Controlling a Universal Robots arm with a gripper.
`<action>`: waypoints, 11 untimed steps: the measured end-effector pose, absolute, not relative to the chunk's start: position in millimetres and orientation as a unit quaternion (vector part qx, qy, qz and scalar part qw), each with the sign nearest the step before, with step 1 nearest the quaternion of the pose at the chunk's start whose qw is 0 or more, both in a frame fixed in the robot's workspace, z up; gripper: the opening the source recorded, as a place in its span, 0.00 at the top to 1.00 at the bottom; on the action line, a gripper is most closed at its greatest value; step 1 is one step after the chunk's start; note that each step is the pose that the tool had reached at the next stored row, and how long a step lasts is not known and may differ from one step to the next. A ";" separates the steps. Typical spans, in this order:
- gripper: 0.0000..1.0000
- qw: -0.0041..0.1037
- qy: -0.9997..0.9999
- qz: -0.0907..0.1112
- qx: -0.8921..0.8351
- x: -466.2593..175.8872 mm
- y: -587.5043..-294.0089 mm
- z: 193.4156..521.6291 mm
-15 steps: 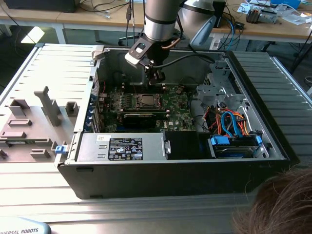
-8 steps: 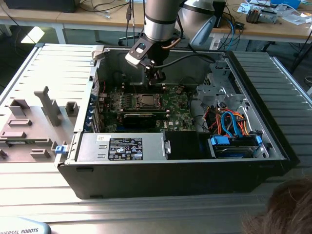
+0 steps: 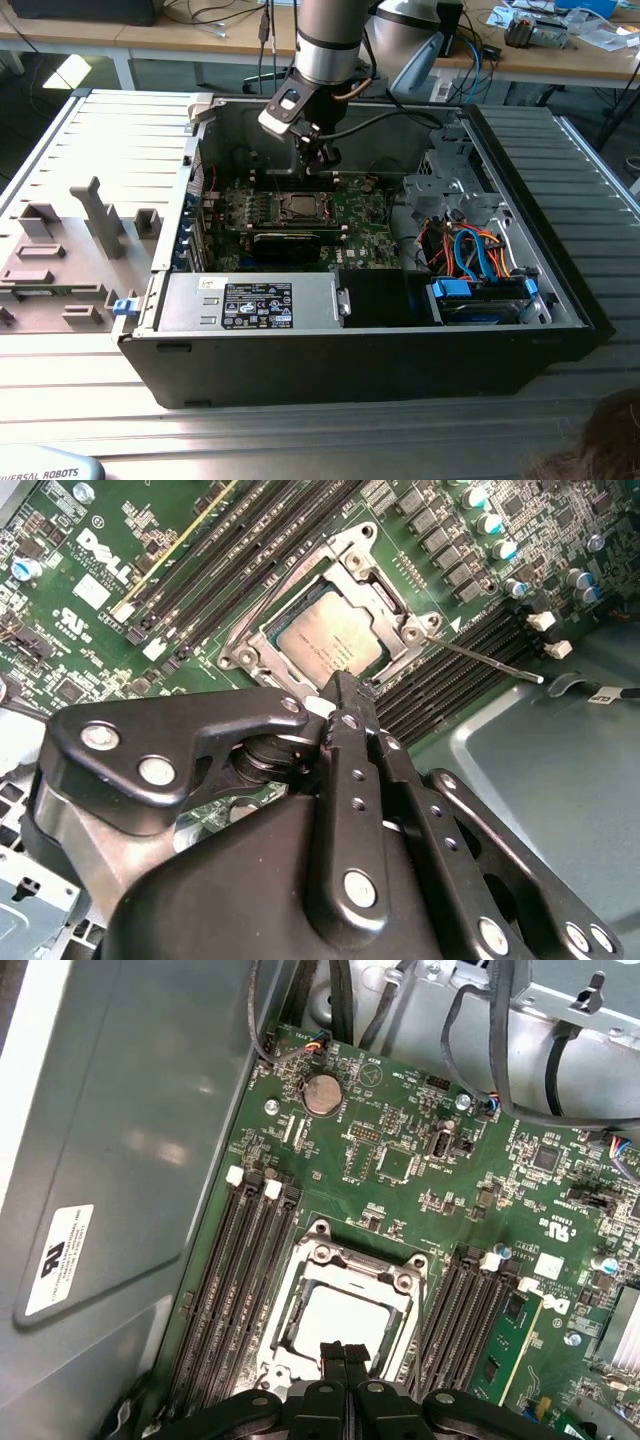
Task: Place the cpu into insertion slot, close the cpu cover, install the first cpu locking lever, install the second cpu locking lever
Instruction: 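Install the first cpu locking lever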
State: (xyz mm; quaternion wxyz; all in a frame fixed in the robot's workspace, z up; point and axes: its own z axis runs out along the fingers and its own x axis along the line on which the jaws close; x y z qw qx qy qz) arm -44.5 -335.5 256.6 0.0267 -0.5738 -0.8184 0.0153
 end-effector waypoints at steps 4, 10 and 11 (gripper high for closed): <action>0.89 0.026 -0.824 0.016 -0.566 -44.5 -335.5 256.7; 0.89 0.026 -0.838 0.016 -0.545 -44.5 -335.5 256.7; 0.89 0.026 -0.838 0.016 -0.544 -44.5 -335.5 256.7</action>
